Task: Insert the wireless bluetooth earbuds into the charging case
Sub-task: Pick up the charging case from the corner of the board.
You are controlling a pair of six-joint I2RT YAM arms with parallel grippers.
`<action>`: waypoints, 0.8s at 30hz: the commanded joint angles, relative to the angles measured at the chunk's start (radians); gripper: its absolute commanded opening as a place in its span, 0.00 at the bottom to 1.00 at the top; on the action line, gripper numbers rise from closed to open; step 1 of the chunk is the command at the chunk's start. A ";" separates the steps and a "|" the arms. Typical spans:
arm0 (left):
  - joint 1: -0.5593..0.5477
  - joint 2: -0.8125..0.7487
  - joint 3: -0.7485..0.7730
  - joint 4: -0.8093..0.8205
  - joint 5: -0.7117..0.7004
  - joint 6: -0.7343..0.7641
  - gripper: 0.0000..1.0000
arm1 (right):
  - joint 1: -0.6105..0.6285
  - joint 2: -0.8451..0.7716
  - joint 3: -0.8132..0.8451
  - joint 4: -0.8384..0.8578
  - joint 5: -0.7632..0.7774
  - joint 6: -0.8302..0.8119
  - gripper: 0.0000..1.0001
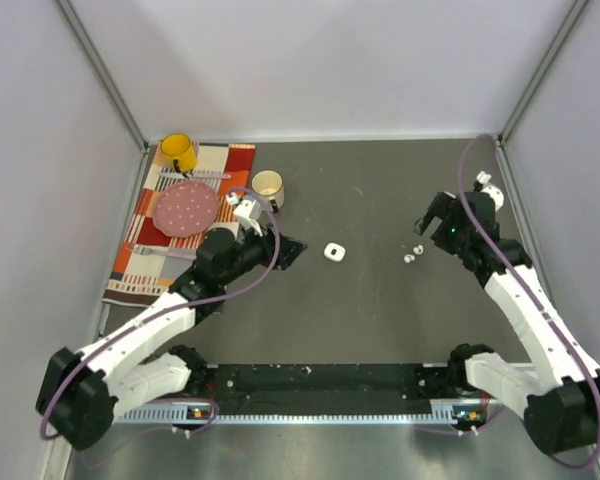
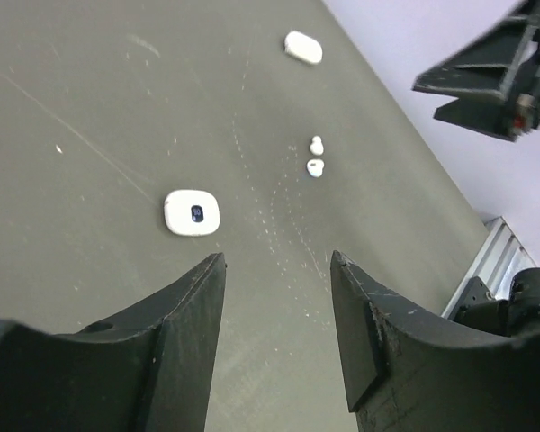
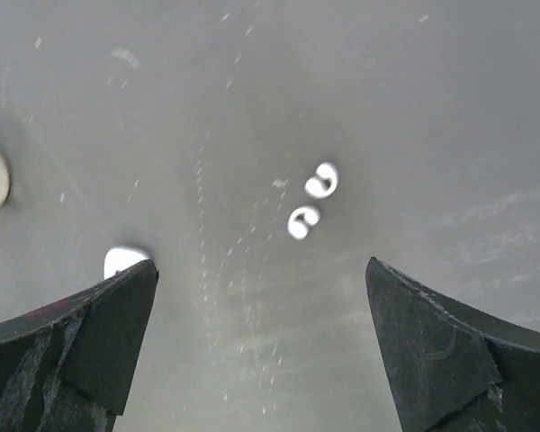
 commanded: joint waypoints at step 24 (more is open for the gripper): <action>0.009 -0.462 -0.108 -0.410 -0.646 0.103 0.99 | -0.447 0.873 0.556 0.011 -0.226 0.842 0.96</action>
